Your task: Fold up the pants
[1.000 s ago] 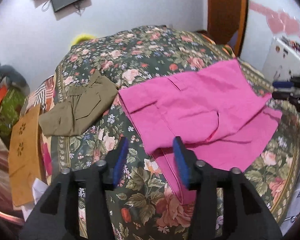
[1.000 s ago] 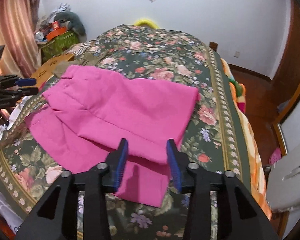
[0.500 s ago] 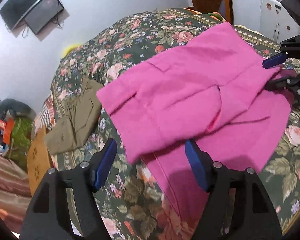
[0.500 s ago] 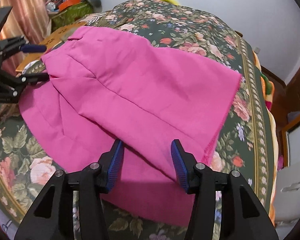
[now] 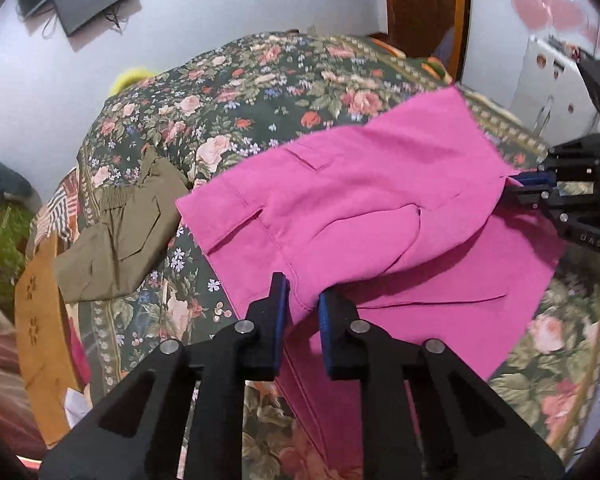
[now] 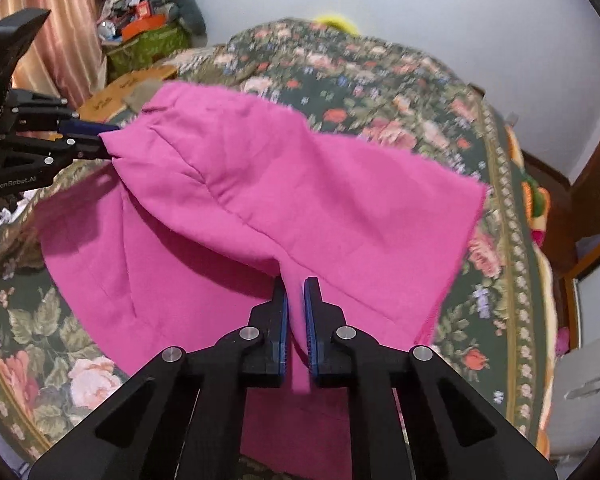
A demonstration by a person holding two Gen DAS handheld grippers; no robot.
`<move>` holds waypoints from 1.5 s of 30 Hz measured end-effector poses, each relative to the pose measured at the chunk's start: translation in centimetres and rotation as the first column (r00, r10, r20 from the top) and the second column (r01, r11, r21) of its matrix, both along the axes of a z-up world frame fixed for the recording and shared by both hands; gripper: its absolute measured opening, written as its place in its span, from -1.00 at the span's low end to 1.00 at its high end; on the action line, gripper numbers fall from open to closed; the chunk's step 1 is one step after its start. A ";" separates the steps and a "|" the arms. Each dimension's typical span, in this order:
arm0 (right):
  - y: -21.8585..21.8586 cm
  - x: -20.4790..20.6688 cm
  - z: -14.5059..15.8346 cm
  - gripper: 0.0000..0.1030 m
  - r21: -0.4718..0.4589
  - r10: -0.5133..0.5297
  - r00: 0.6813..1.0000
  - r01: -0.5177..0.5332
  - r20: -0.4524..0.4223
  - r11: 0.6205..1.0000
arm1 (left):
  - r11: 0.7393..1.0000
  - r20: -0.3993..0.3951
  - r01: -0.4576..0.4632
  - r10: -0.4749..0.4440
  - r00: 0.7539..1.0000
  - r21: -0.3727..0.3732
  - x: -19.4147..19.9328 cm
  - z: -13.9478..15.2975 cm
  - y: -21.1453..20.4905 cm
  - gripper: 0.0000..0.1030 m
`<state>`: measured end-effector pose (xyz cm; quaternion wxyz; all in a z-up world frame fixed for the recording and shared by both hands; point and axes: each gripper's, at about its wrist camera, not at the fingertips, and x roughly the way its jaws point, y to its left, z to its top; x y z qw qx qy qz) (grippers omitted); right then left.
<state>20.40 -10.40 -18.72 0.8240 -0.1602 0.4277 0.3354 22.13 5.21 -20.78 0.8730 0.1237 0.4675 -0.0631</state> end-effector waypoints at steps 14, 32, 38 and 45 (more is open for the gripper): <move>-3.4 -4.0 1.0 -0.87 0.008 -0.019 1.000 0.019 0.000 1.000 | 0.996 -0.028 -0.012 0.010 1.000 -0.084 -5.1 0.1 -1.8 -0.72; -8.2 -4.1 3.0 -0.23 0.124 -0.210 0.976 0.216 -0.061 0.968 | 0.899 -0.129 -0.272 0.242 0.962 -0.344 -6.8 1.6 4.5 0.17; -8.8 -2.8 0.9 -0.23 0.153 -0.301 0.942 0.322 -0.145 0.934 | 0.842 -0.285 -0.335 0.227 0.931 -0.424 -5.1 -1.5 4.2 -0.22; -7.9 -3.1 -2.3 -0.23 0.103 -0.268 0.945 0.290 -0.186 0.951 | 0.850 -0.253 -0.339 0.253 0.934 -0.402 -5.6 -0.4 3.7 -0.72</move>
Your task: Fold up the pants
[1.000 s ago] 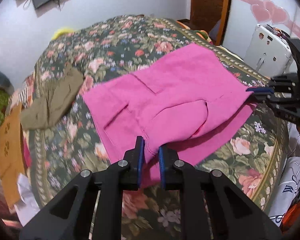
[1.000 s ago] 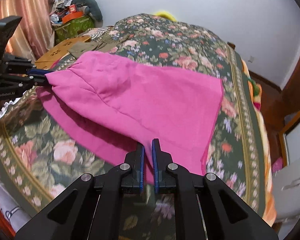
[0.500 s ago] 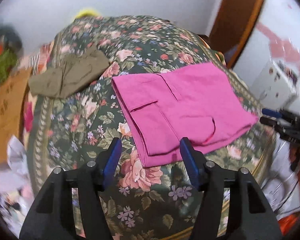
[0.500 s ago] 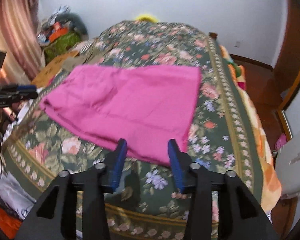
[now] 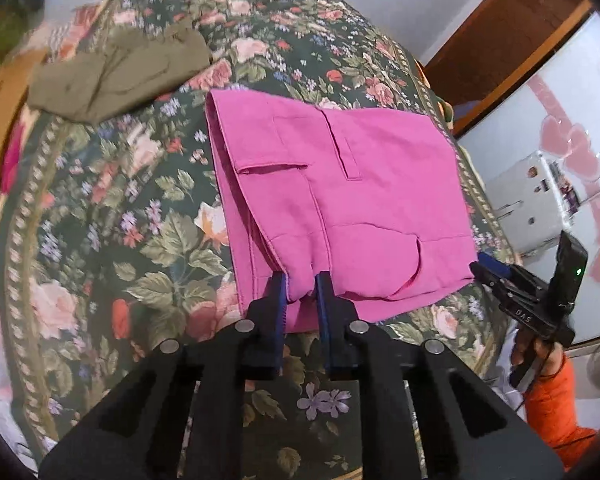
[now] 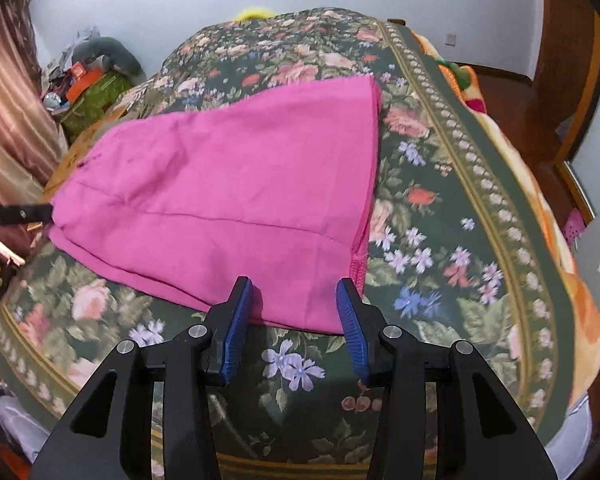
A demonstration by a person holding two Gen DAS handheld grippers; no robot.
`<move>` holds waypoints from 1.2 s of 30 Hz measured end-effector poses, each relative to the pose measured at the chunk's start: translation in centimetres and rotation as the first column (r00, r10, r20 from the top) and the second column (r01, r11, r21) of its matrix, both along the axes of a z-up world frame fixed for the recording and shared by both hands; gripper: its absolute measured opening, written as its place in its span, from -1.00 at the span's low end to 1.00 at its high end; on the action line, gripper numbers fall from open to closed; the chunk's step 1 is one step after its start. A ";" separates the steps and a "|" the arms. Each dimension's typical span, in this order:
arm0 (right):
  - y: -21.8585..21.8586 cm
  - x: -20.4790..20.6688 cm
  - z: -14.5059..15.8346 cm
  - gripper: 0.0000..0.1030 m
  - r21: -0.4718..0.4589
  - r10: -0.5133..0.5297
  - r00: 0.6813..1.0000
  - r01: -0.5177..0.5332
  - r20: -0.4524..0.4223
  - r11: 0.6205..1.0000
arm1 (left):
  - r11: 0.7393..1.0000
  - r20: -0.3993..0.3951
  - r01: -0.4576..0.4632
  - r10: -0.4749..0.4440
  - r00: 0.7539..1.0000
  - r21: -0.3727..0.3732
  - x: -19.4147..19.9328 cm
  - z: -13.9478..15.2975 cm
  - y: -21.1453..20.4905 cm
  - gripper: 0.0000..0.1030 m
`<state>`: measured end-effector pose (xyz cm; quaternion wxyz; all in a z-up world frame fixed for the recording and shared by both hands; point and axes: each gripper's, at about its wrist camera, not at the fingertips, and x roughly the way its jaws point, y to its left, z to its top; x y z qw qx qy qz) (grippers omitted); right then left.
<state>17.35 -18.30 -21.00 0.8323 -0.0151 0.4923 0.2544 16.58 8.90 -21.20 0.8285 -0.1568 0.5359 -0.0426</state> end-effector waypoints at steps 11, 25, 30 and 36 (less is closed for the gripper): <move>-0.9 -0.1 -0.2 -0.23 0.014 -0.014 1.000 0.015 -0.018 1.000 | 0.994 0.029 -0.014 0.011 1.000 0.106 -2.1 -1.3 -0.5 -0.72; -1.6 3.6 3.9 -0.23 -0.021 -0.012 0.998 0.014 0.060 1.000 | 0.979 0.146 -0.043 0.014 0.989 0.201 1.8 3.7 1.1 0.06; -1.6 7.4 4.7 -0.17 -0.005 -0.035 0.995 0.036 0.090 0.999 | 0.971 0.133 -0.080 0.051 0.990 0.226 6.4 3.1 2.3 0.06; -0.1 13.2 3.1 -0.17 0.005 -0.052 0.996 0.052 0.069 0.999 | 0.980 0.092 -0.120 0.106 0.990 0.158 10.2 0.9 3.9 0.06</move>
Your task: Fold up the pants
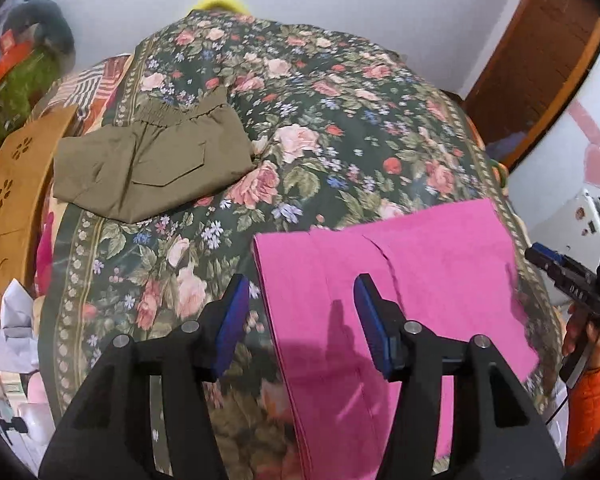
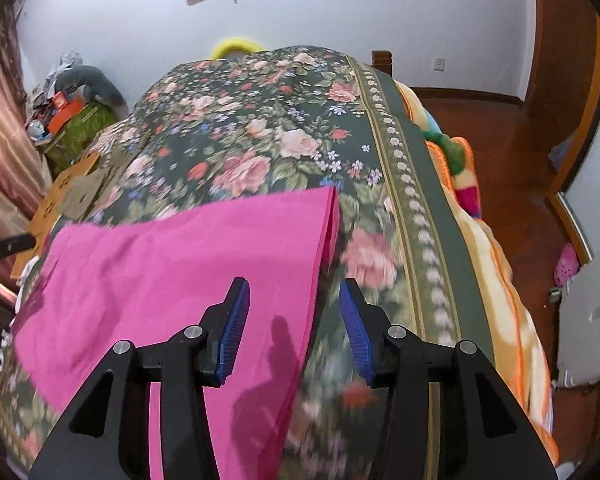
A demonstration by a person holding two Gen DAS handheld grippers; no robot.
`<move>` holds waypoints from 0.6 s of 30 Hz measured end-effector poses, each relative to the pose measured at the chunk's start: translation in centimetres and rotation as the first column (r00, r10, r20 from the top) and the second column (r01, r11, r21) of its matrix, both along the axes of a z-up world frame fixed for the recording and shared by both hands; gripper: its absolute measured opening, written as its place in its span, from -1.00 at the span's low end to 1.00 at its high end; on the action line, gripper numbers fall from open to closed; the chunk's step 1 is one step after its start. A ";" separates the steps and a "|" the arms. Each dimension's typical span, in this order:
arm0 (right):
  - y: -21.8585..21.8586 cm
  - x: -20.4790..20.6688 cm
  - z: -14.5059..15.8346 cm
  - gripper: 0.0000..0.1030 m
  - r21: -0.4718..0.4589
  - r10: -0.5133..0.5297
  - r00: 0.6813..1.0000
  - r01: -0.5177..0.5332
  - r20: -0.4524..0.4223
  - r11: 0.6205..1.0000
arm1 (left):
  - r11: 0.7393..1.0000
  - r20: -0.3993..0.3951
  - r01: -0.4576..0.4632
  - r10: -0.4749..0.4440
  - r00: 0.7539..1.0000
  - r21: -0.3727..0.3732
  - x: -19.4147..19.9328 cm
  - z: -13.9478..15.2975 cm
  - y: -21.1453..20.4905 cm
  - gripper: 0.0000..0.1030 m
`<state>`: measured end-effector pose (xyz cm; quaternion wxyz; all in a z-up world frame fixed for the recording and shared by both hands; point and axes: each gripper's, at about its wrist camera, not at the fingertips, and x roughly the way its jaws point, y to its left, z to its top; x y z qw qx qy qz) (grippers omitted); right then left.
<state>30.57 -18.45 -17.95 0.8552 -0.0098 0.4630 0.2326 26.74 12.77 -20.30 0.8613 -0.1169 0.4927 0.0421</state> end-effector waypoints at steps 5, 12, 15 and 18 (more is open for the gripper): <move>0.9 4.7 -2.4 -0.17 0.039 -0.025 0.998 0.028 -0.057 0.999 | 1.000 -0.053 -0.005 0.003 0.999 -0.024 2.0 -2.6 0.8 0.06; 1.5 7.8 -5.4 -0.20 0.096 -0.022 0.990 0.036 -0.140 0.995 | 0.986 -0.082 0.056 -0.069 0.994 -0.158 2.3 -4.9 0.1 -0.50; 2.4 7.3 -5.1 -0.80 0.083 0.013 0.996 -0.005 -0.089 0.997 | 0.989 -0.068 0.063 -0.072 0.995 -0.133 2.1 -4.8 -0.2 -0.60; 3.3 6.8 -4.8 -0.91 0.020 0.042 0.999 -0.042 -0.025 0.999 | 0.996 -0.053 0.057 -0.062 0.997 -0.075 1.7 -4.6 -0.6 -0.69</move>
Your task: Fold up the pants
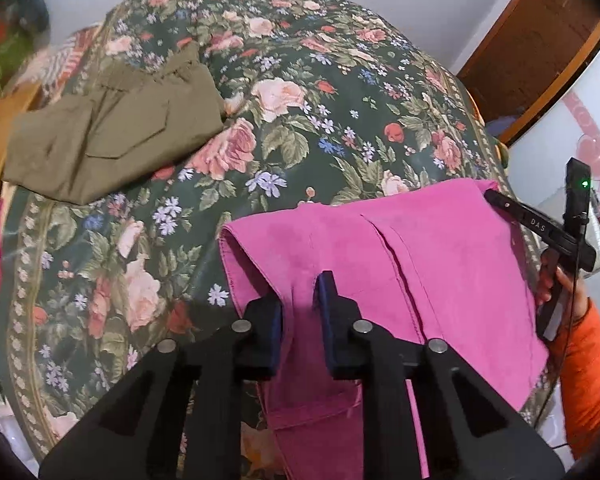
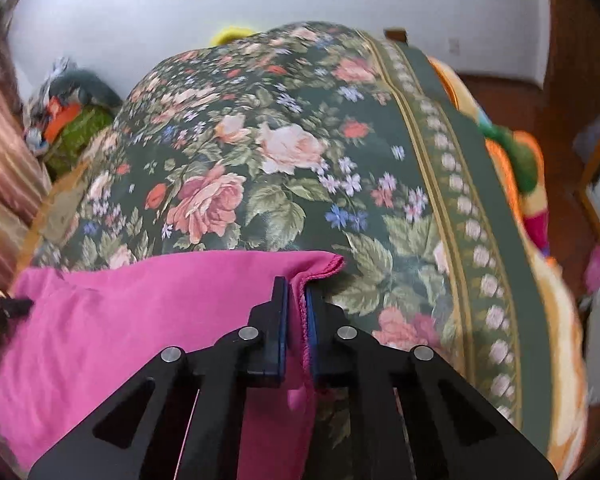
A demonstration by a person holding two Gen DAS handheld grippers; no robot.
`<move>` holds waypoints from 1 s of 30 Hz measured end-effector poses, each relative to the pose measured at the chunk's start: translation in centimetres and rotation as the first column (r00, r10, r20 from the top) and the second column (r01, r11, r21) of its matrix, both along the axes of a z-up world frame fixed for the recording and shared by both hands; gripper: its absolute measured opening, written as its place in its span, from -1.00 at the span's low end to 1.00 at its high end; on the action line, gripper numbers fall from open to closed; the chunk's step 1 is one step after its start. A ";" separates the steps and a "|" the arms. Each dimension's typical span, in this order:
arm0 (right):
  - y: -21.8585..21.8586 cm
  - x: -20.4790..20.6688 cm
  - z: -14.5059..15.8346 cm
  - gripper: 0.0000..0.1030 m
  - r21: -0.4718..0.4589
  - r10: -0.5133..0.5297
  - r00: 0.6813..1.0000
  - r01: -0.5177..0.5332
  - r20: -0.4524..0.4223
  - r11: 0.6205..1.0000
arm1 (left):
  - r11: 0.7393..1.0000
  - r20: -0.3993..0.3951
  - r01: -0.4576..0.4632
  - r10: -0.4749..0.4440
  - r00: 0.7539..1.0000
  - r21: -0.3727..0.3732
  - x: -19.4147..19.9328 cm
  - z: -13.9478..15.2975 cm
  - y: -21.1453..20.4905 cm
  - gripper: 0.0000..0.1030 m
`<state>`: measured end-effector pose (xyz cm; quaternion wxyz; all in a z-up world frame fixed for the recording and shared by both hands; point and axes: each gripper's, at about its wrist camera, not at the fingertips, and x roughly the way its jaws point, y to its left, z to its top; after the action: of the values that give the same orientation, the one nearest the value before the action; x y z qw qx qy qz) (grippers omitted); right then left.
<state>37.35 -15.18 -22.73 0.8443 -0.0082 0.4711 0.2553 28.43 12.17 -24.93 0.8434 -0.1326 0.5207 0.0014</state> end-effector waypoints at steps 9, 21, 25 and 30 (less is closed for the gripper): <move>0.9 0.0 -0.2 -0.88 -0.171 0.006 0.999 0.001 0.038 0.985 | 0.983 0.023 -0.009 0.005 1.000 0.181 -1.0 0.4 -1.4 -0.60; 1.5 -5.1 6.6 0.23 -0.062 0.075 0.995 -0.071 0.065 0.996 | 0.961 0.132 0.083 -0.121 0.984 0.265 -1.3 6.7 -3.5 -0.28; 4.2 -6.3 6.3 0.60 -0.042 0.140 0.988 -0.138 0.058 0.990 | 0.963 0.122 0.121 -0.154 0.981 0.242 0.4 6.2 -5.2 0.08; 7.3 -7.2 2.9 0.60 -0.114 0.214 0.976 -0.216 -0.031 0.970 | 0.950 0.007 0.192 -0.200 0.980 0.244 2.4 2.4 -7.3 0.08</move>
<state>30.11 -7.90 -19.83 0.8053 -0.1063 0.4895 0.3173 30.86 4.87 -22.52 0.8574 0.0237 0.5138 -0.0208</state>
